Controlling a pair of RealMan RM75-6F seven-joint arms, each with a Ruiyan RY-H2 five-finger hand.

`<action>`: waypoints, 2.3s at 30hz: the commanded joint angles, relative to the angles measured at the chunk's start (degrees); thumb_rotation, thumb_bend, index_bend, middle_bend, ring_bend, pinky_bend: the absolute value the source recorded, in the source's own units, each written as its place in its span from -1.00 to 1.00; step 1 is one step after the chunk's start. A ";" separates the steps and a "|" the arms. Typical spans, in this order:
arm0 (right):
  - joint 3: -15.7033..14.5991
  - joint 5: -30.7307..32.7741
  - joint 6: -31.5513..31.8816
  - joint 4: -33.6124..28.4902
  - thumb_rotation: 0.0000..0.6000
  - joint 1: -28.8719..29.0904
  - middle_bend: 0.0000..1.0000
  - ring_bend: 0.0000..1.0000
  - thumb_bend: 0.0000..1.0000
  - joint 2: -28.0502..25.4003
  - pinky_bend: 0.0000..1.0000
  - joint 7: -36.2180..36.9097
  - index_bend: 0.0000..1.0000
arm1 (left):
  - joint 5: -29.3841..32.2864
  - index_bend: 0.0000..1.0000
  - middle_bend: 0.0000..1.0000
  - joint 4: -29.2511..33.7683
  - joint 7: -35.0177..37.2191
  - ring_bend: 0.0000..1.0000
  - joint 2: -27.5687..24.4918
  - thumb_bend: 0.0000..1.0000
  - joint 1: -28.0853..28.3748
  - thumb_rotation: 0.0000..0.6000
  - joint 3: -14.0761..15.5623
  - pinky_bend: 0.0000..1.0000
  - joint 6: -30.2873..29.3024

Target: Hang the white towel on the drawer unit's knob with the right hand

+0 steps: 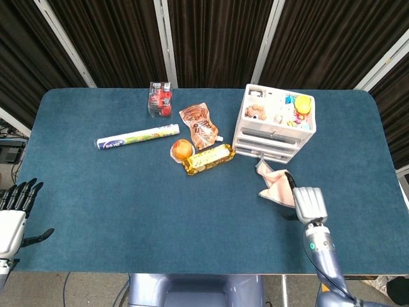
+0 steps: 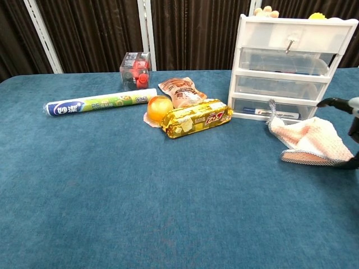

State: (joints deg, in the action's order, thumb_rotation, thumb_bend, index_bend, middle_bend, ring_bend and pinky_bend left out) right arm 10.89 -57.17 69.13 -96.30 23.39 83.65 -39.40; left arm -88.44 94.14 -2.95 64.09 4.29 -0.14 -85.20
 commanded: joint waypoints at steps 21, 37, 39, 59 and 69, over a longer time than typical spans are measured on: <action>3.23 10.31 -4.87 21.00 1.00 7.33 0.82 0.79 -0.74 11.52 0.77 -2.08 -0.43 | 1.81 -1.00 -1.00 1.01 0.49 -1.00 -0.52 -1.00 0.53 1.00 -0.13 -1.00 2.04; 0.40 -2.47 1.35 13.46 1.00 6.34 1.00 0.95 -0.11 9.67 0.83 5.38 0.60 | 1.55 -1.00 -1.00 1.15 1.04 -1.00 -0.61 -1.00 0.51 1.00 -0.08 -1.00 1.85; 0.30 -4.07 2.49 12.01 1.00 6.15 1.00 0.96 -0.10 8.96 0.84 5.75 0.63 | 1.45 -1.00 -1.00 1.11 1.01 -1.00 -0.60 -1.00 0.48 1.00 -0.07 -1.00 1.74; 2.94 -12.52 12.10 2.73 1.00 3.85 1.00 0.98 -0.08 1.92 0.84 7.19 0.69 | 0.91 -1.00 -1.00 0.56 0.47 -1.00 -0.14 -1.00 0.20 1.00 -0.05 -1.00 0.83; 3.40 -12.20 12.30 2.34 1.00 3.41 1.00 0.98 -0.07 0.61 0.84 6.63 0.69 | 0.94 -1.00 -1.00 0.50 0.21 -1.00 -0.03 -1.00 0.18 1.00 -0.04 -1.00 0.82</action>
State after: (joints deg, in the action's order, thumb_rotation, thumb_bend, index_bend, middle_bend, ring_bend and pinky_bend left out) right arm 14.27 -69.39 81.44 -93.94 26.83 84.30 -32.74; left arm -87.51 94.65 -2.74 64.06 4.47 -0.18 -84.38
